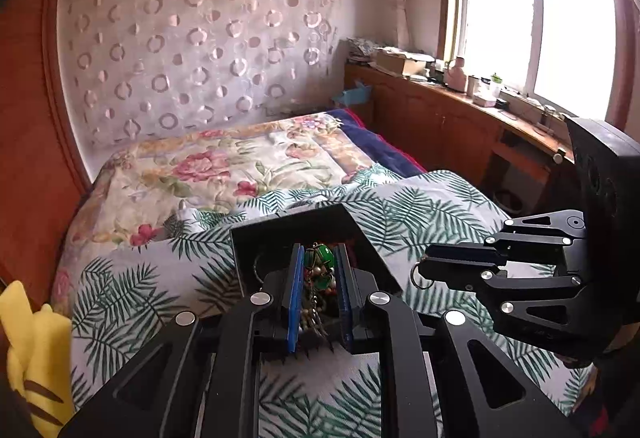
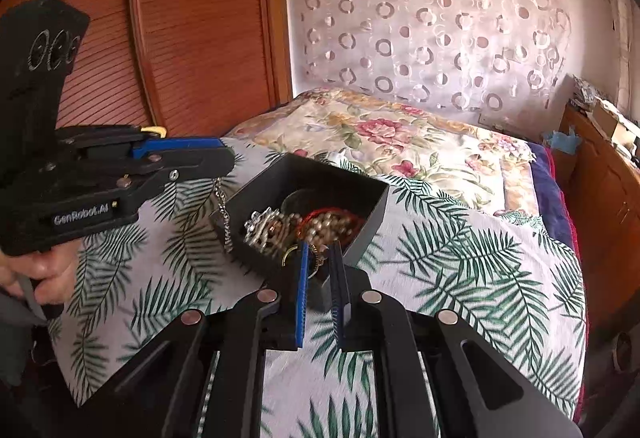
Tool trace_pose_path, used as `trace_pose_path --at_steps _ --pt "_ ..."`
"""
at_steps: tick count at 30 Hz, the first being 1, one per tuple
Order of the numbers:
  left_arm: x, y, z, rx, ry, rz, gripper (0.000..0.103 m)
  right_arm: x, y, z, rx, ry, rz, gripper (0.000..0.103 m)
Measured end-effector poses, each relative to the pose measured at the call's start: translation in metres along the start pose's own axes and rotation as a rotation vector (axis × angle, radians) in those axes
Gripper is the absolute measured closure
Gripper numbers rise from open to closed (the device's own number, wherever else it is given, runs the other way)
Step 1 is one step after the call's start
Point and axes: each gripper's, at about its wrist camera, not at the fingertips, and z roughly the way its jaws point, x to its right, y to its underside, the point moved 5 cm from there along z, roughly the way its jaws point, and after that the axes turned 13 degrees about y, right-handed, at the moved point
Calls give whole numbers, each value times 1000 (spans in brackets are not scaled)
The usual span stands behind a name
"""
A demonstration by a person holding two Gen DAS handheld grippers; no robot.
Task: Organize jewelry
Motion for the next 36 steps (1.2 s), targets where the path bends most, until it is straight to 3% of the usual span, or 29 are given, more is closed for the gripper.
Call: trace_pose_path --at_steps 18,20,21,23,27,29,31,35,36 --pt "-27 -21 20 -10 -14 -46 89 -13 -3 48 -53 -11 -6 90" --pt "-30 -16 24 -21 -21 -57 81 -13 -3 48 -52 -11 -3 88" --pt "-32 -12 26 -26 -24 -64 74 -13 -3 48 -51 -10 1 80" --pt "-34 -5 28 -32 -23 -69 73 -13 -4 46 -39 -6 8 68" --pt "-39 7 28 -38 -32 -91 70 -10 -3 40 -32 -2 20 68" --pt "-41 12 23 -29 -41 -98 64 -8 -1 33 -22 -2 35 68" --pt "-40 17 16 -14 -71 -87 48 -6 3 25 -11 4 49 68" --pt "-37 24 6 -5 -99 -81 40 -2 14 8 9 33 95 68" --pt "-35 27 2 6 -107 -79 34 -3 17 2 19 36 106 68"
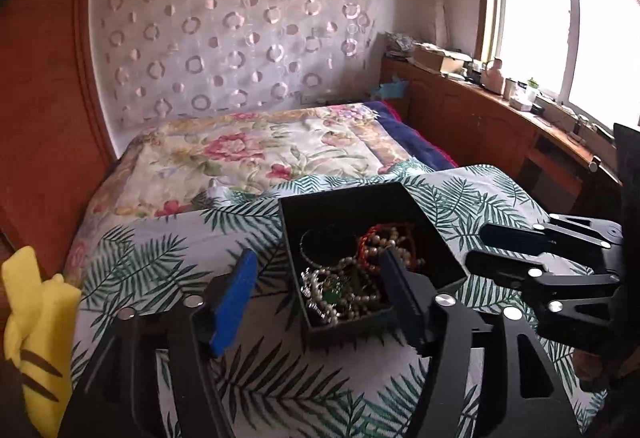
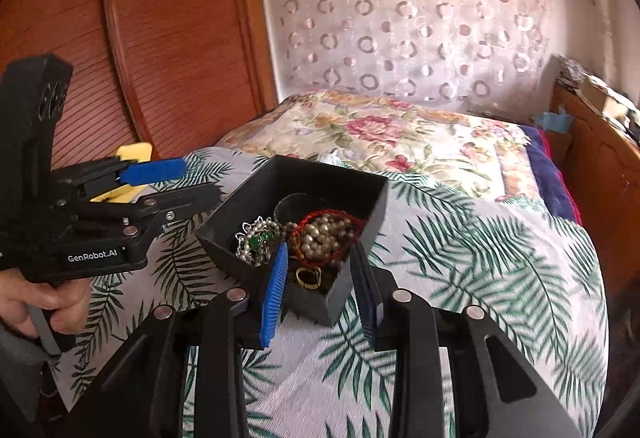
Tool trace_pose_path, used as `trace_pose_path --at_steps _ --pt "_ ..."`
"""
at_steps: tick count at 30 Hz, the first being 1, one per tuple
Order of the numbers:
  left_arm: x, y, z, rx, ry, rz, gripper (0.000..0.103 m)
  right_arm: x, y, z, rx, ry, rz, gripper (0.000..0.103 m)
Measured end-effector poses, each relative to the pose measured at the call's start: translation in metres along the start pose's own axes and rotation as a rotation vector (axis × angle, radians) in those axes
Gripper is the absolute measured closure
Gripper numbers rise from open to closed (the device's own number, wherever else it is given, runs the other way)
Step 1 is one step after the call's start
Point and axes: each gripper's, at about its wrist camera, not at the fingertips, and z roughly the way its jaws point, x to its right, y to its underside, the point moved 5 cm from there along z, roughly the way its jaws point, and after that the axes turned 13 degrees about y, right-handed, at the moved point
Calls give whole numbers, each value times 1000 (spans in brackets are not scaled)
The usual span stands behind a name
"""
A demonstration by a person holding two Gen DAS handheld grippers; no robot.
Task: Organize jewelry
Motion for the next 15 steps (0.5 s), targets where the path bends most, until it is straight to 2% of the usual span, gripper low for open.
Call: trace_pose_path --at_steps 1,4,7,11,15 --pt "2 2 -4 8 -4 2 28 0 3 -6 11 7 8 68" --pt "8 8 -16 37 -24 11 17 1 10 -23 39 20 39 67" --pt "15 15 -30 60 -31 -1 8 3 16 -41 74 39 63 53" --pt "22 28 -46 82 -25 -16 8 9 21 -59 106 58 92 34" --pt "25 39 -59 83 -71 -15 8 11 30 -78 143 89 113 14"
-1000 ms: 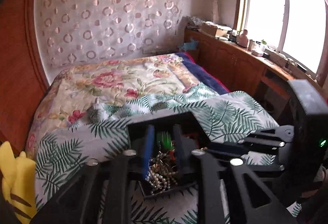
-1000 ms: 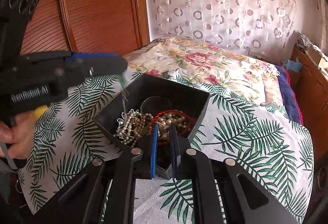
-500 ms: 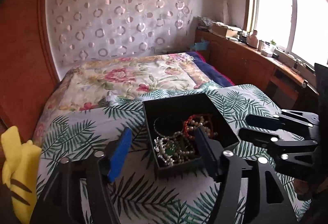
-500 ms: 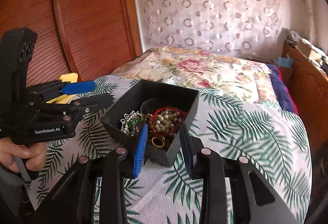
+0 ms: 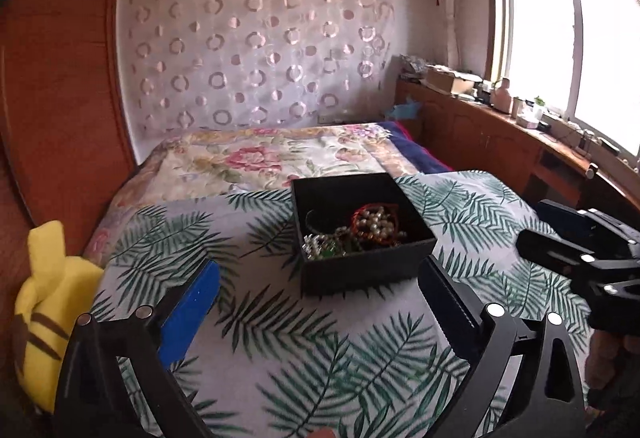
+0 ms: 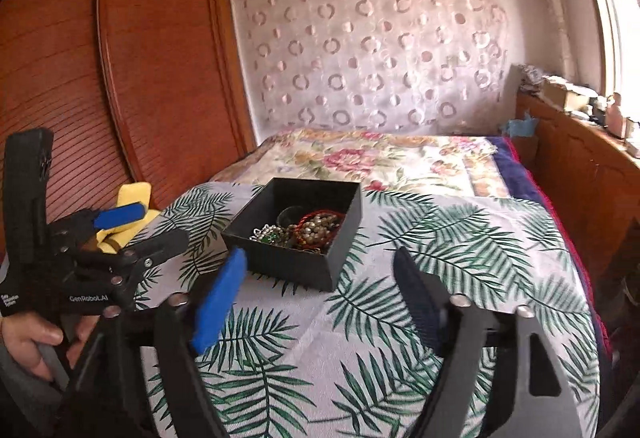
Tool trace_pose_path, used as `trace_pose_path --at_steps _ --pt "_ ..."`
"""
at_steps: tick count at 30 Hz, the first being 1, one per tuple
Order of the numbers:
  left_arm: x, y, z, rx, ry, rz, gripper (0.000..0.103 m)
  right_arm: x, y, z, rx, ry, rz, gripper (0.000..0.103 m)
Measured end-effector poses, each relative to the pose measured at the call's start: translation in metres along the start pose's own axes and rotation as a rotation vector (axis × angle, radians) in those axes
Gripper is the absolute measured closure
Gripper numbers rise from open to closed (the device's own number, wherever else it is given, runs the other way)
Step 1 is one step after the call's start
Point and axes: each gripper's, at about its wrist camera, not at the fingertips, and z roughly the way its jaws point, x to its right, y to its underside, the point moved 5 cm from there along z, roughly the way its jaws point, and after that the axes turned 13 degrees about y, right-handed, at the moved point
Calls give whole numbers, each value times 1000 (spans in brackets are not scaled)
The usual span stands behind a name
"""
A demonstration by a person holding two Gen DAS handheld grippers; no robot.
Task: Organize jewelry
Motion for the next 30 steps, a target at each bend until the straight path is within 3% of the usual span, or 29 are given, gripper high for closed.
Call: trace_pose_path --at_steps 5,12,30 --pt "0 6 -17 14 -30 -8 8 5 5 -17 30 33 27 2" --pt "-4 14 -35 30 -80 -17 8 3 10 -30 47 67 33 2" --pt "-4 21 -43 35 -80 -26 8 0 13 -32 63 92 37 2"
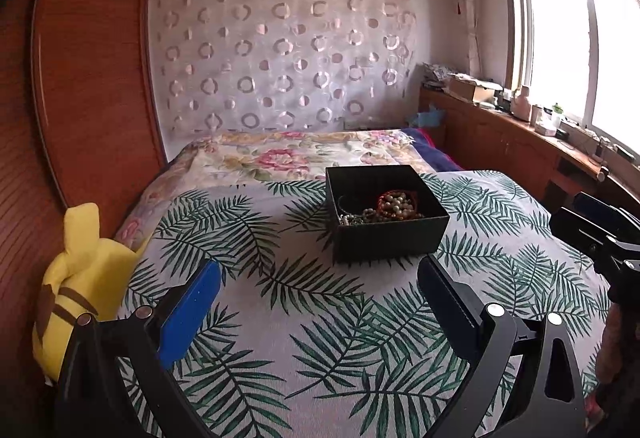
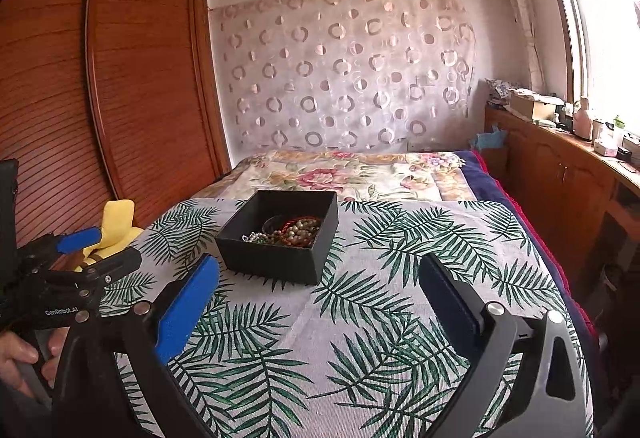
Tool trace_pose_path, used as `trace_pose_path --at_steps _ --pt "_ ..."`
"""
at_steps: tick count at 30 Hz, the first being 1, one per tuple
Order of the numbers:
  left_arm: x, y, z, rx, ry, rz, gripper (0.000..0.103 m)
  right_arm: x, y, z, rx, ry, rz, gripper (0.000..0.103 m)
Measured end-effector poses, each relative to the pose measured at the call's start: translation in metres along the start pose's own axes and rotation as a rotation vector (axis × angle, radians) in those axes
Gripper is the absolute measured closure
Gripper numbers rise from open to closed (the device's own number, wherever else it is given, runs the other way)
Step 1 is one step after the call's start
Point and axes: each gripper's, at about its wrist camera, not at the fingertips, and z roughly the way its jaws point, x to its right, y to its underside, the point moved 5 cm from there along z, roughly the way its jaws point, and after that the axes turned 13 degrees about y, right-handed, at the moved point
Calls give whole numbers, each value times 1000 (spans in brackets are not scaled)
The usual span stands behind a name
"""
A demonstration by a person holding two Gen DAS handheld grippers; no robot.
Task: Organize jewelry
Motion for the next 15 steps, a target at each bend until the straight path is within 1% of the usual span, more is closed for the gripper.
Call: trace_pose_path --at_steps 15 --pt "0 1 -2 7 -1 8 8 1 0 0 2 3 2 2"
